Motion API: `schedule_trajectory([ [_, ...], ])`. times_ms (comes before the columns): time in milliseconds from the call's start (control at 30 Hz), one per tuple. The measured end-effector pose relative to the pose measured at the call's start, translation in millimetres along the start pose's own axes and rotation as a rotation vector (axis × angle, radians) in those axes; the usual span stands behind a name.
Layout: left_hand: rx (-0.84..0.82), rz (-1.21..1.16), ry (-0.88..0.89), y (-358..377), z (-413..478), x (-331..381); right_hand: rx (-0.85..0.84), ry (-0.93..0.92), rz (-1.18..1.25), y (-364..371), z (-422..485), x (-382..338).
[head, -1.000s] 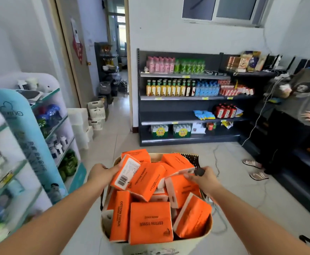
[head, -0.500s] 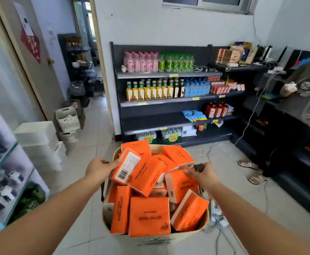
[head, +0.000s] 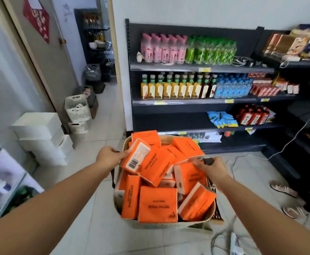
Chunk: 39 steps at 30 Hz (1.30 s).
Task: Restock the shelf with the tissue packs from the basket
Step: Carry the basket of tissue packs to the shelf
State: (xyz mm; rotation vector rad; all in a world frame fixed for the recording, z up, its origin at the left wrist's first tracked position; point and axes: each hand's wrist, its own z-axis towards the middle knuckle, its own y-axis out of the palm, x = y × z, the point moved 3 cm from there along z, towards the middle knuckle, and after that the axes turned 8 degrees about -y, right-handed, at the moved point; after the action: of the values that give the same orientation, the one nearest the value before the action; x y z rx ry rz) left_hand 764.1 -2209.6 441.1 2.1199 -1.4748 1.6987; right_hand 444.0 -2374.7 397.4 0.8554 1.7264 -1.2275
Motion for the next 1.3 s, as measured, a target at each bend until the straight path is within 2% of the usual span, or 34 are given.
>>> schedule_trajectory([
  [233, -0.015, 0.013, -0.011, 16.1, 119.1, 56.5, 0.009, 0.031, -0.023, 33.5, 118.4, -23.9],
  [600, -0.130, 0.110, 0.063, 34.4, 286.4, 152.5, 0.165, 0.119, 0.042, 73.1, 246.6, -36.8],
  [1000, -0.178, 0.061, 0.068, 76.6, 368.2, 214.8, 0.281, 0.083, -0.020, 64.5, 335.2, -80.9],
  [1300, -0.083, 0.095, 0.037, 121.9, 414.4, 252.5, 0.158, 0.096, -0.045, 53.7, 429.0, -78.9],
])
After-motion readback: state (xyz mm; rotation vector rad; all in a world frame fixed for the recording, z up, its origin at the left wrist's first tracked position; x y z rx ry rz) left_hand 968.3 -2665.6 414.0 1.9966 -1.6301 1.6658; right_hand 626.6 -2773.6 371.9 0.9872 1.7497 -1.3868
